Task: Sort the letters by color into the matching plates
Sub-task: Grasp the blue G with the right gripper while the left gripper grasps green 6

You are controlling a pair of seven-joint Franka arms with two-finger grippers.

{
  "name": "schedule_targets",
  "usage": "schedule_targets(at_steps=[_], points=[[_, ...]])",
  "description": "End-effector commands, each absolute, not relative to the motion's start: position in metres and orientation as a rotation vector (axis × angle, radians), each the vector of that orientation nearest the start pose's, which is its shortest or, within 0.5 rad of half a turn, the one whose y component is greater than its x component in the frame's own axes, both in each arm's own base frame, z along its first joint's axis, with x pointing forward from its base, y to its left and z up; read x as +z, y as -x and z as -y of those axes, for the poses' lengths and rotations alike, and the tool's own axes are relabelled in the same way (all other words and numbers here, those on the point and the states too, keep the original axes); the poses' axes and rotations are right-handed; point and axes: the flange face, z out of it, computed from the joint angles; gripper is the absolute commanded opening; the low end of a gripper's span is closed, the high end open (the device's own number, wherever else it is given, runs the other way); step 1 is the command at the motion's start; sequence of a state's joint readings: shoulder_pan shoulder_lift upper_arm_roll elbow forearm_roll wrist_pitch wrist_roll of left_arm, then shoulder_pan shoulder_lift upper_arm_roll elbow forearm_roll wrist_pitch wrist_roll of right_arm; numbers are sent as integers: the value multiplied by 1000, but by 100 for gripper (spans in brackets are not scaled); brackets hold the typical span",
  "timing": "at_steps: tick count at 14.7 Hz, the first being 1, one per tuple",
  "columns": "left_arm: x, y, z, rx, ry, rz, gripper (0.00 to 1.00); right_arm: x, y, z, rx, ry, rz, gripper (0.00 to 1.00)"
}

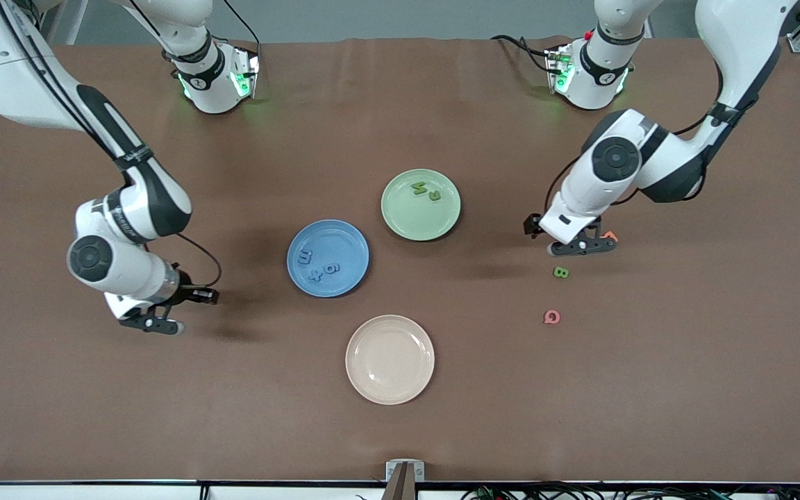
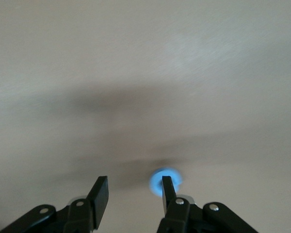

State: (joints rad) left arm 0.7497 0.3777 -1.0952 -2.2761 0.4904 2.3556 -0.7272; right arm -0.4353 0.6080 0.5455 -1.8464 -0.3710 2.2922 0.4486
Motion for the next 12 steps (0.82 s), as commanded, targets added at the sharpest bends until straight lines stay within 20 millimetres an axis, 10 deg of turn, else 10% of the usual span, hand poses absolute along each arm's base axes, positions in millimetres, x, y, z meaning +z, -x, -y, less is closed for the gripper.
schedule_targets(at_steps=[1,12], points=[[266,-486,143,-15,3110,-31,96,222,-644,-28,52,3131,-153,53],[225,-485,101,-1,3139,-128,93,181,-622,-22,32,3120,-138,58]])
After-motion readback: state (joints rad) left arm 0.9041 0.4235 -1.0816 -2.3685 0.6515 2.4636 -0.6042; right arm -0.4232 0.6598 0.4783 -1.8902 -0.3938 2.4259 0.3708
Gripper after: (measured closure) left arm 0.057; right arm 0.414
